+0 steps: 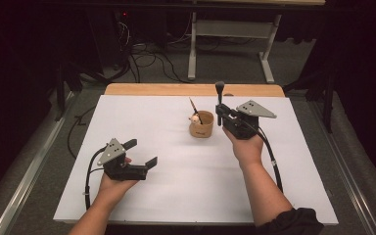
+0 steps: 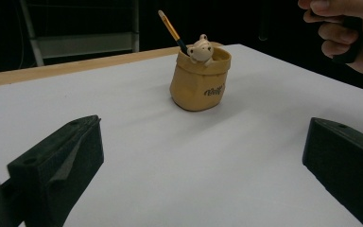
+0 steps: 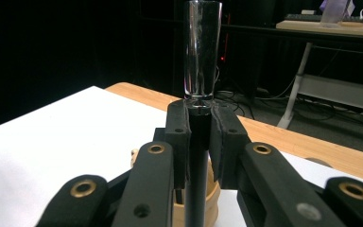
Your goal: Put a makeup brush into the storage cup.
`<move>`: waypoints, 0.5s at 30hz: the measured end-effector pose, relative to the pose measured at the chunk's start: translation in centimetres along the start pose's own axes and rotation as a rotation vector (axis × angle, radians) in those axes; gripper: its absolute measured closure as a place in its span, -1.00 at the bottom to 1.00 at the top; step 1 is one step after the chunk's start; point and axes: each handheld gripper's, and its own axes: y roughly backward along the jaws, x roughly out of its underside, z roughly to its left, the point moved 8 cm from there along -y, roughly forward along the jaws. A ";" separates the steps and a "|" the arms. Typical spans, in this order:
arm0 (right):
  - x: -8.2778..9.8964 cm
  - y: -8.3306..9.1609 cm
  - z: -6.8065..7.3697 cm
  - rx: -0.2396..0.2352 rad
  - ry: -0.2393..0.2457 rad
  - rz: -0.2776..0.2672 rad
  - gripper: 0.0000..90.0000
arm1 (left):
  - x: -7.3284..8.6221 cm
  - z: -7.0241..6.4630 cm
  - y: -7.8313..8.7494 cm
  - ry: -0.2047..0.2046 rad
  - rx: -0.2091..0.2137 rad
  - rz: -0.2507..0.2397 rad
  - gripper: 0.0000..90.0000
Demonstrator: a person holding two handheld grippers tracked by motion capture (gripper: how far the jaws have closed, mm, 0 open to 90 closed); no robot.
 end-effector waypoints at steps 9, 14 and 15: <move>0.3 -1.5 -0.1 0.001 -0.022 0.009 0.81 | 0.1 0.1 0.0 -0.006 0.002 0.003 -1.00; 0.5 -2.1 -0.2 -0.003 -0.036 0.005 0.81 | 0.1 0.0 0.0 -0.004 0.003 0.006 -1.00; 0.5 -2.2 -0.2 -0.003 -0.034 0.007 0.81 | 0.1 0.0 0.0 -0.006 0.003 0.008 -1.00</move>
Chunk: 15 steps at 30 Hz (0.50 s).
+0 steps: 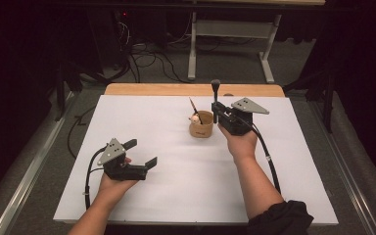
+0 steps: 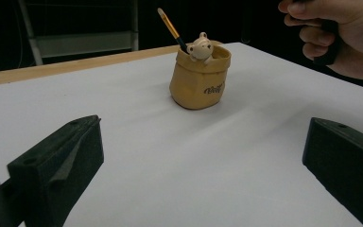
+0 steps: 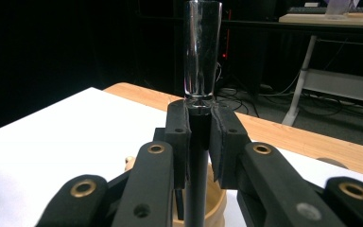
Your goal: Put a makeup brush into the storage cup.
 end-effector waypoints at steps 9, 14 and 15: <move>-0.3 -1.3 0.3 -0.012 -0.013 -0.002 0.81 | 0.0 0.1 0.0 0.006 -0.002 -0.003 -1.00; -0.3 -2.2 0.4 -0.013 -0.011 -0.001 0.81 | 0.0 0.1 0.1 0.008 0.000 -0.008 -1.00; -0.3 -2.4 0.4 -0.014 -0.013 0.000 0.81 | 0.0 0.1 0.2 0.010 0.001 -0.009 -1.00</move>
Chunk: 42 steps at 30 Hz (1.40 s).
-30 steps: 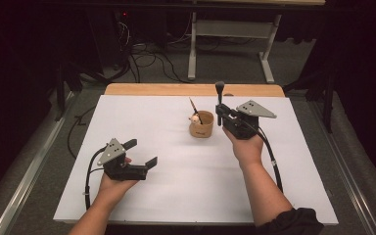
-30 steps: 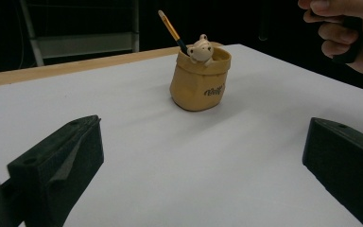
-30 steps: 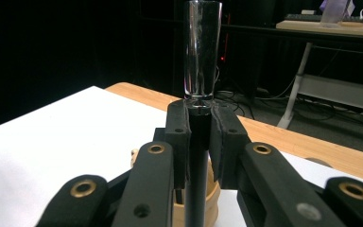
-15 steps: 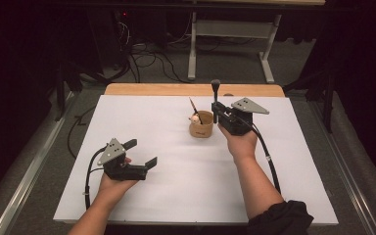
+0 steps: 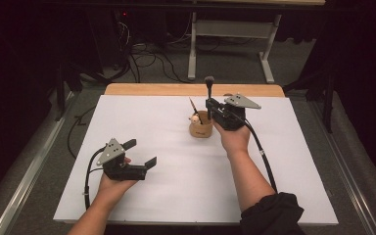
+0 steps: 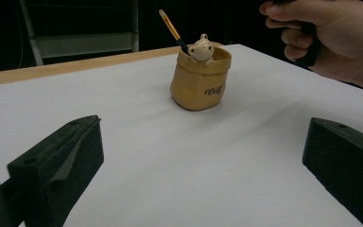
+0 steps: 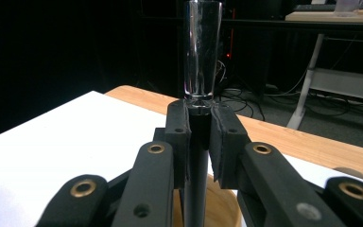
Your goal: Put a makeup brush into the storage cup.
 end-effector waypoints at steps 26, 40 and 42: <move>1.2 -1.8 0.2 -0.012 -0.013 0.036 0.81 | -0.2 -0.2 0.1 0.011 0.007 -0.013 -1.00; 2.9 -2.5 0.2 -0.008 -0.014 0.064 0.80 | -0.2 0.1 0.7 0.018 -0.001 -0.023 -1.00; 3.1 -2.4 0.0 -0.006 -0.019 0.067 0.80 | -0.2 0.1 0.7 0.016 0.001 -0.022 -1.00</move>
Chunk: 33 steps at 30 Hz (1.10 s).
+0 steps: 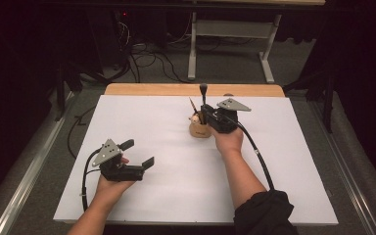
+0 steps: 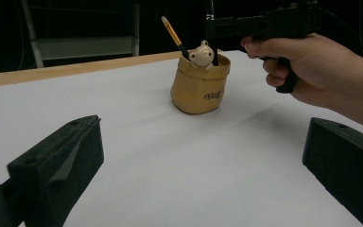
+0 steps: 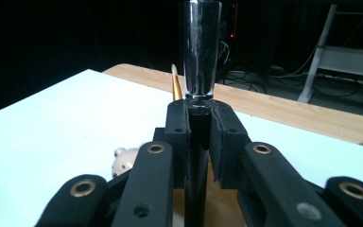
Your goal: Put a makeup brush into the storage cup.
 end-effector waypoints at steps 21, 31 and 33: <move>1.9 0.0 -0.5 -0.005 -0.041 0.037 0.80 | 0.1 0.1 0.0 0.010 0.004 0.000 -1.00; 1.9 0.2 -0.5 -0.004 -0.037 0.047 0.61 | 0.0 0.1 0.1 0.009 0.001 -0.002 -1.00; 1.5 0.4 -0.5 0.003 -0.031 0.036 0.52 | 0.0 0.1 0.1 0.010 0.000 -0.003 -1.00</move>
